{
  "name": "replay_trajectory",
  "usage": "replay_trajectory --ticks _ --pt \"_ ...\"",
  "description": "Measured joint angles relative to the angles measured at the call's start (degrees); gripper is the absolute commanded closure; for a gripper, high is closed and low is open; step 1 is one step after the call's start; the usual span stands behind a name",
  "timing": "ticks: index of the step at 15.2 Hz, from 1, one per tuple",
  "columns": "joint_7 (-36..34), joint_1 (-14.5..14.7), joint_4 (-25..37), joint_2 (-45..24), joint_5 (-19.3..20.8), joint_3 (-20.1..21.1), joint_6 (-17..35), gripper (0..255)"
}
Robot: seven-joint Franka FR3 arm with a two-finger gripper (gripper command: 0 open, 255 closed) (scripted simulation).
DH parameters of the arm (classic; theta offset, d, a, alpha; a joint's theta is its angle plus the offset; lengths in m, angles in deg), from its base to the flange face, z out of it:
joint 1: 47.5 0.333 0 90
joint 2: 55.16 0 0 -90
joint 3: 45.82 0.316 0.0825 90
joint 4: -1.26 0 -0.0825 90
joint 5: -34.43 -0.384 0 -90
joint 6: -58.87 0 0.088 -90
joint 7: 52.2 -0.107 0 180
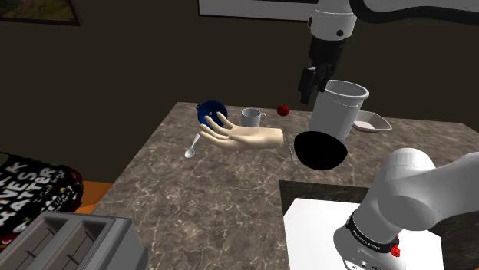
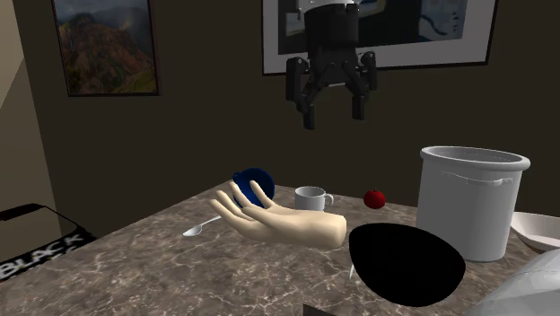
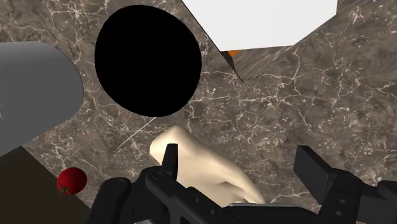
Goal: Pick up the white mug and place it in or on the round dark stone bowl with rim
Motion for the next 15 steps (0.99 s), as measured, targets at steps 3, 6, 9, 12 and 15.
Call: replay_trajectory --ticks 3,6,9,12,15 --pt "0.26 -0.18 -0.72 -1.45 0.27 -0.57 2.27 0" --pt "1.1 -0.68 -1.64 -5.11 0.96 -2.05 7.2 0" --pt "1.9 -1.12 -2.39 -8.82 1.5 -3.47 12.08 0" --pt "3.12 -1.72 -1.89 -14.95 2.12 -5.36 18.11 0" --pt "3.95 -2.0 -0.69 -19.98 2.14 -6.62 22.47 0"
